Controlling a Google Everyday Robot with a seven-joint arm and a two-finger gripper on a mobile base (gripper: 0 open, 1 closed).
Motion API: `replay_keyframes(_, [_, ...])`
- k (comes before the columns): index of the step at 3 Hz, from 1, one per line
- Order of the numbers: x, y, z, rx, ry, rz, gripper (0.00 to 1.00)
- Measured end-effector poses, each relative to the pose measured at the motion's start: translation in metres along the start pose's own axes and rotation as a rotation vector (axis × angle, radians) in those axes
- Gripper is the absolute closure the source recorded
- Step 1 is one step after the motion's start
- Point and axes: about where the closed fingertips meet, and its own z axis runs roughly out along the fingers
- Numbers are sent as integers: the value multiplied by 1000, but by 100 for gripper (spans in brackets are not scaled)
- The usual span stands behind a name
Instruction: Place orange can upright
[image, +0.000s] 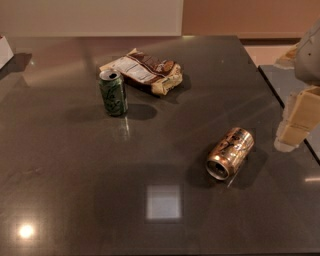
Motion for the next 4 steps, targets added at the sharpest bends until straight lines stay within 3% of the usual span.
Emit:
replay_keyframes(1, [0,0,0,0,0,0,0])
replay_keyframes(2, [-4,2,6,-20,-23,-61,0])
replay_keyframes(3, [-15,7,23,-77,-84,-233,0])
replay_keyframes(4, [-26,18,54,-176,-180,-402,0])
